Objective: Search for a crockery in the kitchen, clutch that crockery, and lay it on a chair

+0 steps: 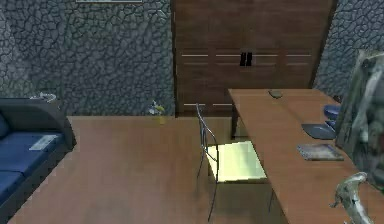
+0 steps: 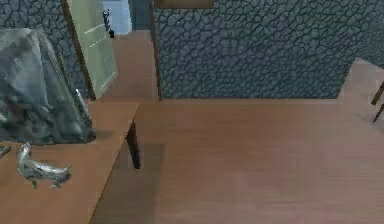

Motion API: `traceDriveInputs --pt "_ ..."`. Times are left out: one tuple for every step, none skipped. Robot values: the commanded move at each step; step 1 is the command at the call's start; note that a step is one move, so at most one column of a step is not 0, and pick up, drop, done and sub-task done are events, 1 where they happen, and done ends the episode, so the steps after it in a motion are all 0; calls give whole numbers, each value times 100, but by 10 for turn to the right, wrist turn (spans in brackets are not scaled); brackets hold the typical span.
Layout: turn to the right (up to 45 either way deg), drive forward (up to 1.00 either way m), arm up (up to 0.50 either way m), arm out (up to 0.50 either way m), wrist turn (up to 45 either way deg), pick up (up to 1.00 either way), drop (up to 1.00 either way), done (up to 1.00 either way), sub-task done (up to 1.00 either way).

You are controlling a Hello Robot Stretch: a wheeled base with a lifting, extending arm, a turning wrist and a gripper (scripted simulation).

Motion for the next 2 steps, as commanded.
traceDriveInputs --pt "-450 0 0 0 0 0 0 0 0" --pt "-450 0 0 0 0 0 0 0 0"
